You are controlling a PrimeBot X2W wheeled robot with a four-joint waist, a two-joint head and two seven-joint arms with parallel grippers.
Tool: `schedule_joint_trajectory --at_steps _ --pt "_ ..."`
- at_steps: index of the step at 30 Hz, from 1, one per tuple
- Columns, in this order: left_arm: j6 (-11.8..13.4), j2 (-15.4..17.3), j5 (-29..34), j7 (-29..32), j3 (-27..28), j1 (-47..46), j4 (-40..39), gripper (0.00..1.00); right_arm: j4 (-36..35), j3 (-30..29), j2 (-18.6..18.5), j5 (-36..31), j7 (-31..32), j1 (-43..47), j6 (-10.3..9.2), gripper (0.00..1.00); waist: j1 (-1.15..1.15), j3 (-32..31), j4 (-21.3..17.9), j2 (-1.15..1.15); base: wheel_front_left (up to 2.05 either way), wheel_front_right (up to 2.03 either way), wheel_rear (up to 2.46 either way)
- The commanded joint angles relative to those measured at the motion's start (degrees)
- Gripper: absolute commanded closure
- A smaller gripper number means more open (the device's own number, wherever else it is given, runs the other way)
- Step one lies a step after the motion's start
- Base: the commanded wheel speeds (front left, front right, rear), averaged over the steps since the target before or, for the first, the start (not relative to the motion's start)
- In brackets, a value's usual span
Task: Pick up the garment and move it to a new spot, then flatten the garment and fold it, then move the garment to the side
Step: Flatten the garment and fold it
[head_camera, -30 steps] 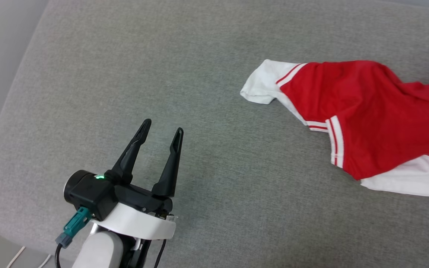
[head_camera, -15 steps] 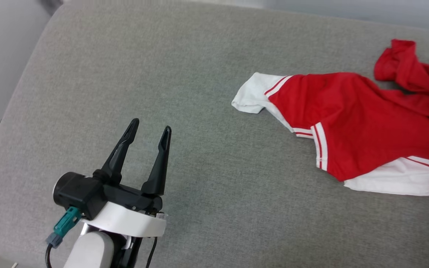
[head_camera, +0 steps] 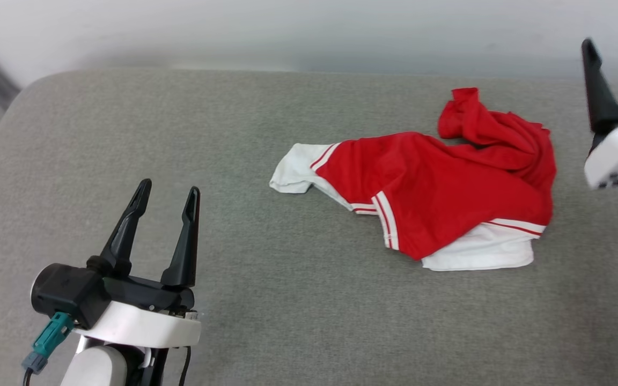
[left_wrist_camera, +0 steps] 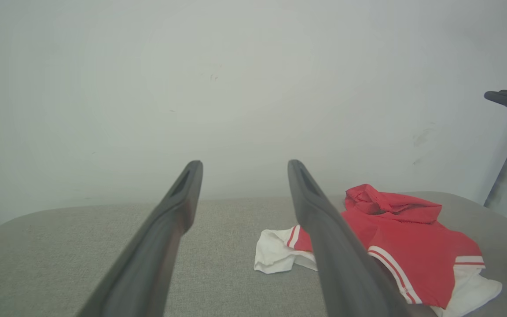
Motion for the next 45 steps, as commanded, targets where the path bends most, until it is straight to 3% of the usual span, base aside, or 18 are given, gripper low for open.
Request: schedule_joint_trajectory --at_steps 1,5,12,21,24,30,37,41,45 --pt "-0.1 0.4 -0.2 -0.2 0.3 0.8 -0.2 0.00 -4.5 0.8 0.6 1.1 -2.2 5.1 -0.04 0.00 0.01 -1.8 -2.6 0.00 0.00 0.00 0.00" --pt "-0.1 1.0 -0.9 -0.2 -0.2 1.5 0.2 0.00 -10.8 0.1 2.0 2.1 -4.8 12.0 -0.04 0.00 0.01 -2.3 -3.7 0.00 0.00 0.00 0.00" --pt "-0.1 1.9 -4.1 -0.2 -2.6 3.4 4.0 0.00 -21.0 -1.7 9.5 0.1 -11.7 26.4 -0.02 0.00 0.01 -2.6 -6.4 0.00 0.00 0.00 0.00" --pt "-0.1 3.2 -8.4 -0.2 -2.4 1.6 6.7 0.00 -22.8 -2.2 14.5 0.5 -16.6 32.5 -0.03 0.00 0.01 -0.7 -10.6 0.00 0.00 0.00 0.00" --pt "-0.1 5.6 -10.3 1.9 -3.2 -1.0 7.3 0.00 -22.9 -2.2 14.9 0.3 -17.2 32.0 -0.03 0.00 0.01 0.7 -12.4 0.00 0.00 0.00 0.00" --pt "-0.1 13.0 -14.5 17.5 -4.2 -11.4 8.0 0.00 -23.6 -2.8 15.4 -0.2 -17.6 30.9 -0.03 0.00 0.01 4.4 -15.4 0.00 0.00 0.00 0.00" --pt "-0.1 22.4 -20.6 42.9 -6.9 -24.6 12.4 0.00 -23.2 -3.1 15.9 0.5 -18.5 29.4 -0.03 0.00 0.01 9.4 -18.8 0.00 0.00 0.00 0.00" --pt "0.0 25.5 -24.8 57.5 -9.2 -29.4 14.6 0.00 -22.1 -2.7 15.9 0.8 -19.3 29.1 -0.03 0.00 0.01 11.9 -20.3 0.00 0.00 0.00 0.00" --pt "1.0 26.6 -26.2 65.3 -10.4 -32.9 16.5 0.00 -21.1 -2.3 15.9 1.2 -20.2 28.4 -0.03 0.00 0.01 14.0 -21.3 0.00 0.00 0.00 0.00"
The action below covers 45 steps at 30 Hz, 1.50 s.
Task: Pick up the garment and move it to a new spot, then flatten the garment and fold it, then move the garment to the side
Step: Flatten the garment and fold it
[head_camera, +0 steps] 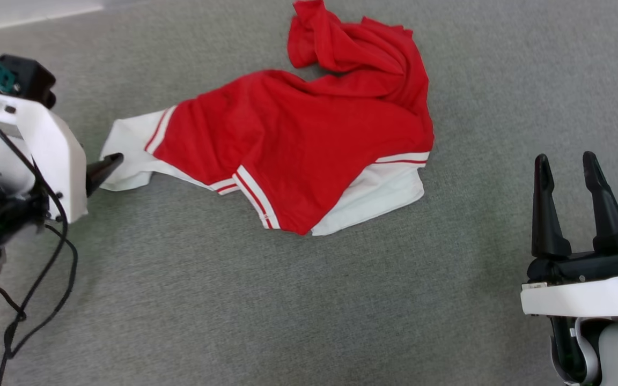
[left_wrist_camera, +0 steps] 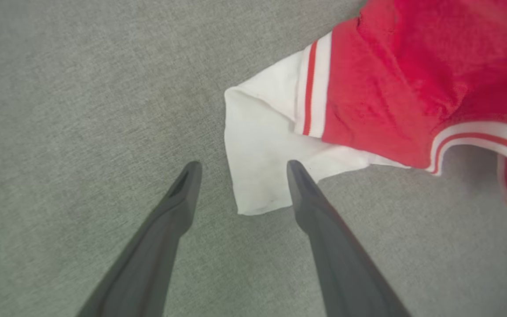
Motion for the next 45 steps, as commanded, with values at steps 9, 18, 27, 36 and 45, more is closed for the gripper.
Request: schedule_joint_trajectory --at_steps 9,18,27,36,45 --pt "0.4 0.9 1.4 6.6 -4.4 -3.0 4.8 0.00 1.9 0.3 0.2 0.6 -1.5 -2.0 -0.02 0.00 0.00 3.8 -1.8 0.00 0.00 0.00 0.00" --pt "-0.6 0.7 1.0 1.8 -8.0 -0.7 4.3 1.00 3.1 0.5 0.2 -0.5 -1.8 -2.3 -0.02 0.00 0.00 3.2 0.1 0.00 0.00 0.00 0.00" --pt "-0.7 2.4 3.7 -21.5 -6.9 -2.5 2.6 1.00 3.9 0.0 0.2 -2.1 -1.1 -1.6 -0.02 0.00 0.00 -2.7 4.1 0.00 0.00 0.00 0.00" --pt "-0.7 7.8 3.3 -36.5 -7.2 5.2 -3.5 1.00 4.6 -1.7 0.2 -2.5 0.6 1.5 -0.02 0.00 0.00 -9.6 10.1 0.00 0.00 0.00 0.00" --pt "-0.4 11.3 5.0 -41.5 -10.7 19.8 -12.4 1.00 4.6 -2.5 0.2 -2.7 2.2 3.1 -0.02 0.00 0.00 -12.5 15.0 0.00 0.00 0.00 0.00"
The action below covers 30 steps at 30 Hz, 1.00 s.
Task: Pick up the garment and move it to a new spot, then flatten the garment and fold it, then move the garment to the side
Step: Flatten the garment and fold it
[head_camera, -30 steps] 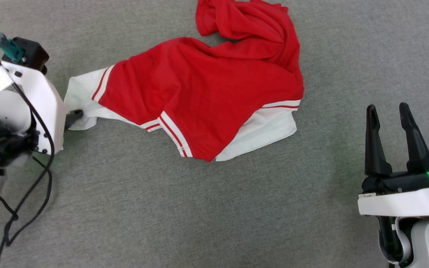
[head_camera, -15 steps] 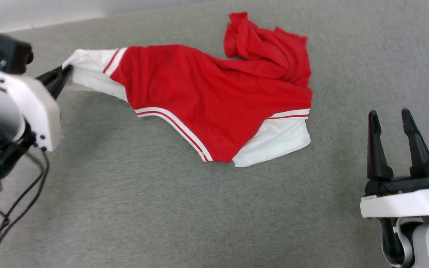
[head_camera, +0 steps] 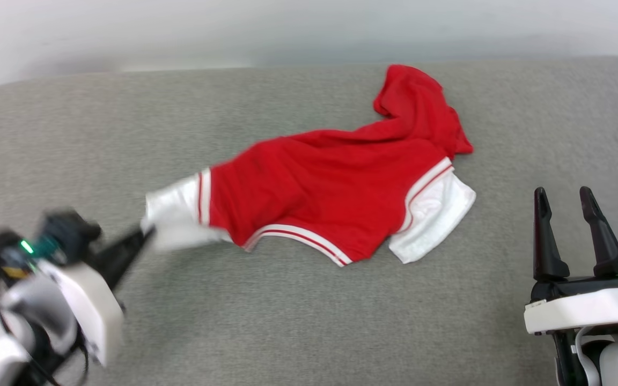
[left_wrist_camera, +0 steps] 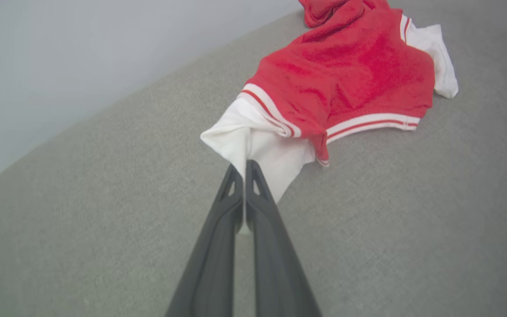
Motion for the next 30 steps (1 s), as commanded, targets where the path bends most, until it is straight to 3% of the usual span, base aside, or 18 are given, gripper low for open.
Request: schedule_joint_trajectory --at_steps 1,6,14,15,16,17,22,27,30 --pt "0.1 0.1 0.4 -0.2 -1.4 2.4 -0.8 1.00 0.0 -0.1 0.1 -0.2 0.2 0.5 -0.02 0.00 0.00 -1.4 2.0 0.00 0.00 0.00 0.00" --pt "0.0 -0.4 2.1 1.2 -8.8 8.2 -2.9 1.00 0.4 0.4 0.1 -0.2 1.0 0.6 -0.02 0.00 0.00 -2.0 3.2 0.00 0.00 0.00 0.00" --pt "-0.1 -3.0 3.7 1.5 -19.4 8.8 3.0 1.00 0.5 0.1 0.1 -0.5 1.8 0.8 -0.02 0.00 0.00 -2.5 3.1 0.00 0.00 0.00 0.00" --pt "-0.1 -3.4 3.5 1.3 -19.7 8.5 4.1 0.71 0.5 0.0 0.1 -0.6 2.0 0.8 -0.02 0.00 0.00 -2.6 3.1 0.00 0.00 0.00 0.00" --pt "-0.1 -3.7 3.6 1.0 -19.8 8.1 5.0 0.04 0.4 0.1 0.1 -0.7 2.1 0.9 -0.02 0.00 0.00 -2.6 3.0 0.00 0.00 0.00 0.00" --pt "0.0 -4.0 3.7 0.2 -19.5 7.8 6.0 0.00 0.4 0.1 0.1 -0.7 2.1 1.0 -0.02 0.00 0.00 -2.7 2.9 0.00 0.00 0.00 0.00" --pt "3.0 -5.7 1.6 -5.5 -15.8 8.0 8.2 0.00 0.1 -0.2 0.1 -1.1 3.3 1.7 -0.02 0.00 0.00 -3.7 2.8 0.00 0.00 0.00 0.00" --pt "7.4 -7.0 -1.0 -13.2 -9.9 9.1 6.3 0.00 -1.0 0.7 -0.1 -2.4 7.2 2.5 -0.02 0.00 0.00 -4.5 3.7 0.00 0.00 0.00 0.00" --pt "10.9 -8.4 -1.7 -19.1 -6.0 9.5 5.0 0.00 -2.0 2.4 -2.2 -2.6 11.9 2.3 -0.02 0.00 0.00 -4.5 4.8 0.00 0.00 0.00 0.00"
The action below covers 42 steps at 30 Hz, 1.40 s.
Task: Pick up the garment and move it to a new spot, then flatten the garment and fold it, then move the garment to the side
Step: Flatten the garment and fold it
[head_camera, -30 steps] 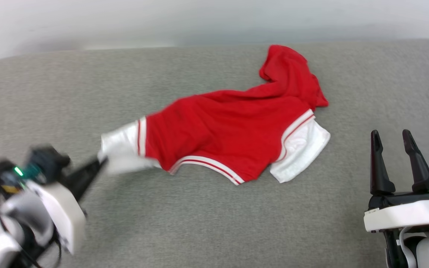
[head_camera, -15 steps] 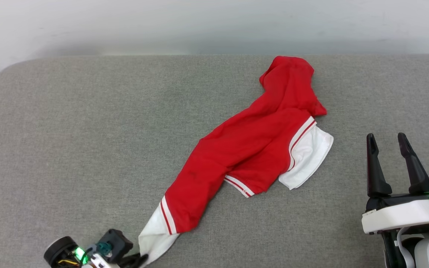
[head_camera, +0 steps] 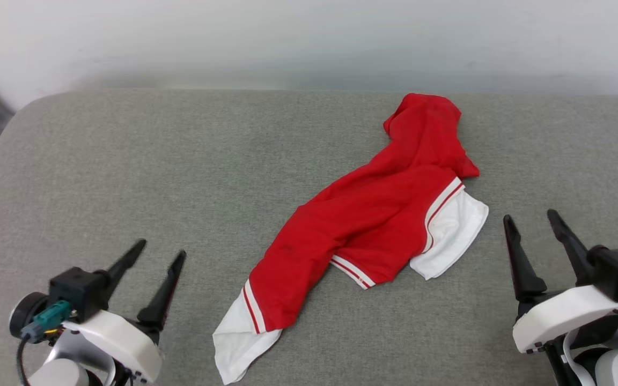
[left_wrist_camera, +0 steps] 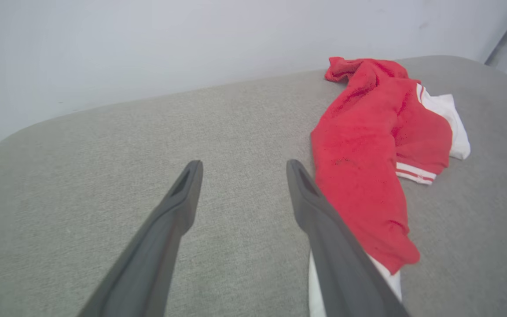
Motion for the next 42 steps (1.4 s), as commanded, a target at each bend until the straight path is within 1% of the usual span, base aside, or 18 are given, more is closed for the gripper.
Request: schedule_joint_trajectory --at_steps 1,3,4,7,9,11,15,18,20,24,29,33,34,35,36,39,42 --pt "0.6 -0.8 -0.3 -0.8 0.7 0.8 -0.4 0.00 -0.4 0.6 -1.1 0.1 1.0 0.1 -0.02 0.00 0.00 0.1 0.6 0.00 0.00 0.00 0.00" --pt "2.2 -2.6 -0.8 -2.6 3.3 1.1 -1.5 0.00 -0.7 2.8 -3.2 1.1 5.6 -0.6 -0.02 0.00 0.00 0.5 1.4 0.00 0.00 0.00 0.00" --pt "3.1 -4.5 -0.4 -3.3 5.3 1.6 -2.7 0.00 -0.7 5.3 -5.9 2.0 11.2 -1.5 -0.03 0.00 0.00 1.0 2.3 0.00 0.00 0.00 0.00" --pt "3.5 -7.8 0.8 -3.6 7.9 2.1 -4.3 0.00 -0.4 9.7 -10.1 4.5 20.6 -3.4 -0.04 0.00 0.00 2.4 3.8 0.00 0.00 0.00 0.00" --pt "2.8 -9.9 1.9 -3.7 9.3 2.3 -5.0 0.00 0.0 12.5 -12.1 7.8 26.9 -4.8 -0.02 0.00 0.00 3.5 4.8 0.00 0.00 0.00 0.00" --pt "1.7 -10.9 4.0 -3.7 9.8 2.1 -4.5 0.00 0.2 14.6 -15.5 9.1 32.3 -6.8 -0.03 0.00 0.00 4.4 6.1 0.00 0.00 0.00 0.00" --pt "-0.5 -13.8 7.2 -3.7 11.6 0.8 -4.4 0.00 1.4 17.6 -18.3 11.6 40.9 -10.2 -0.03 0.00 0.00 6.0 8.3 0.00 0.00 0.00 0.00" --pt "-2.3 -15.7 9.5 -3.6 12.6 0.6 -4.1 0.00 2.9 18.8 -19.9 11.8 46.8 -12.1 -0.02 0.00 0.00 7.0 9.7 0.00 0.00 0.00 0.00" --pt "-3.5 -17.0 10.8 -3.6 13.3 0.3 -4.0 0.00 3.6 19.7 -20.3 11.9 48.9 -13.4 -0.02 0.00 0.00 7.6 10.6 0.00 0.00 0.00 0.00" --pt "-5.5 -19.0 13.6 -3.6 13.7 0.2 -2.7 0.00 5.8 22.1 -21.9 10.6 50.7 -14.9 -0.03 0.00 0.00 8.5 12.1 0.00 0.00 0.00 0.00" --pt "-7.3 -21.1 15.9 -3.6 14.0 -0.4 -1.6 0.00 9.4 24.6 -22.2 10.8 51.8 -14.9 -0.02 0.00 0.00 9.2 13.5 0.00 0.00 0.00 0.00" --pt "-8.3 -22.0 16.8 -3.6 14.6 -0.2 -0.7 0.00 12.5 27.0 -21.7 13.4 52.4 -14.2 0.09 0.00 0.00 9.3 13.9 0.00 0.00 0.00 0.00" --pt "-8.5 -22.1 16.9 -3.6 14.8 -0.1 -0.6 0.00 13.2 27.3 -21.9 13.8 52.5 -14.2 0.08 0.08 0.00 9.4 13.9 0.00 0.00 0.00 0.00" --pt "-8.6 -22.3 17.1 -3.6 15.0 -0.1 -0.4 0.00 13.9 27.6 -22.3 14.0 52.6 -14.1 0.08 0.74 0.00 9.3 13.8 0.00 0.00 0.00 0.00" --pt "-8.8 -22.4 17.2 -3.6 15.2 0.0 -0.1 0.00 14.5 27.9 -22.6 14.4 52.4 -14.0 0.07 1.00 0.00 9.1 13.7 0.00 0.00 0.00 0.00" --pt "-8.9 -22.5 17.6 -3.6 16.2 0.8 0.6 0.00 15.4 27.7 -24.0 15.6 51.8 -13.2 0.05 1.00 0.00 8.1 12.7 0.00 0.00 0.00 0.00" --pt "-9.2 -22.4 17.7 -3.6 17.3 1.6 0.8 0.00 14.8 27.5 -26.1 16.3 51.8 -11.7 -0.04 1.00 0.00 6.9 11.0 0.00 0.00 0.00 0.00"
